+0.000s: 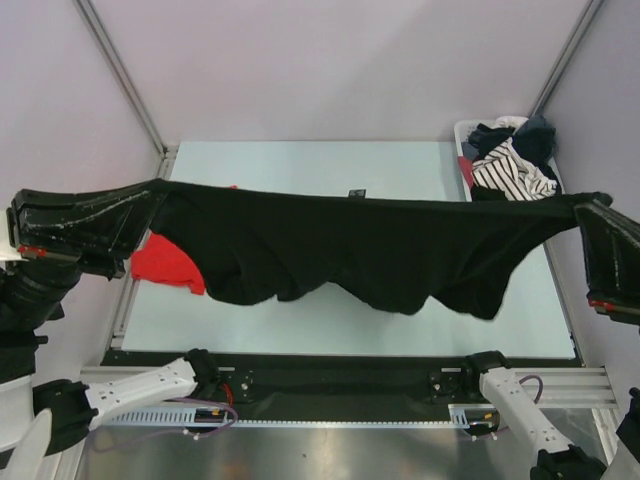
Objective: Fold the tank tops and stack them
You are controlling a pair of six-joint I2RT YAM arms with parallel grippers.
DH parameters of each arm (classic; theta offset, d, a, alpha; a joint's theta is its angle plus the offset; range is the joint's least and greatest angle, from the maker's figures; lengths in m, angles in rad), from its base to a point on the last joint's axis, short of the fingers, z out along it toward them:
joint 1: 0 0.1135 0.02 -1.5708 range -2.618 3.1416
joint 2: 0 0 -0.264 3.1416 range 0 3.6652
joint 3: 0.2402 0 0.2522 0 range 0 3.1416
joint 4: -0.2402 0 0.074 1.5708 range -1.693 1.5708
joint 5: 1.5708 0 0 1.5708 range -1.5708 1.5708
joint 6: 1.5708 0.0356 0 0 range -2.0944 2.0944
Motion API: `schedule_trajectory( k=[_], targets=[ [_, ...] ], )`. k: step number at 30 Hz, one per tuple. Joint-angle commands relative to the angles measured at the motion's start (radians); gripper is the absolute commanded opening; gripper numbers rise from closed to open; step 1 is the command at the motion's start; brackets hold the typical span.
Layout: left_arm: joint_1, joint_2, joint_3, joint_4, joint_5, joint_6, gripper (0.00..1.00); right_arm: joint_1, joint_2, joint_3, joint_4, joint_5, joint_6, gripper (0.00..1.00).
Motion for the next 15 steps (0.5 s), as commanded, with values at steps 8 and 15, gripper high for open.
schedule_trajectory(
  k=[8, 15],
  targets=[
    [0.007, 0.222, 0.229, 0.283, -0.441, 0.199, 0.0, -0.063, 0.419, 0.296, 0.002, 0.201, 0.045, 0.0],
    [0.348, 0.48, 0.269, 0.171, -0.324, -0.016, 0.01, -0.066, 0.63, 0.155, 0.084, 0.239, 0.088, 0.0]
  ],
)
